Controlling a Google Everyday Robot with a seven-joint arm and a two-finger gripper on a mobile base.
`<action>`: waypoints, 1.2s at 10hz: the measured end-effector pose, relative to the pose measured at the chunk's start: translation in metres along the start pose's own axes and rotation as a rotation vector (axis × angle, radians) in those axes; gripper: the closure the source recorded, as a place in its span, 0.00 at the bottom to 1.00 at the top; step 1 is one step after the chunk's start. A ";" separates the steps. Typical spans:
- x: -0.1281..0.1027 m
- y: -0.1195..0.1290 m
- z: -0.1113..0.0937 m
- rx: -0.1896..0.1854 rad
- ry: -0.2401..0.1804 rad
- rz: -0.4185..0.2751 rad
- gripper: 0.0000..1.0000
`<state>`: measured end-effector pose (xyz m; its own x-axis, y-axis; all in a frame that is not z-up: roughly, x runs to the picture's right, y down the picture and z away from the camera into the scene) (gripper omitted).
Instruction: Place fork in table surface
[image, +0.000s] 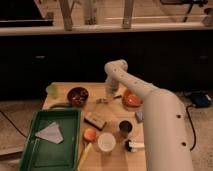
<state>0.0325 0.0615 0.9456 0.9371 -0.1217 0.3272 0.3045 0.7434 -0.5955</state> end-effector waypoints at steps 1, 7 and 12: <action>-0.002 -0.001 -0.008 0.011 0.001 -0.010 1.00; -0.013 -0.001 -0.052 0.065 0.009 -0.064 1.00; -0.022 0.000 -0.072 0.084 0.022 -0.107 1.00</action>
<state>0.0242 0.0170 0.8852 0.9040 -0.2169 0.3684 0.3881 0.7779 -0.4942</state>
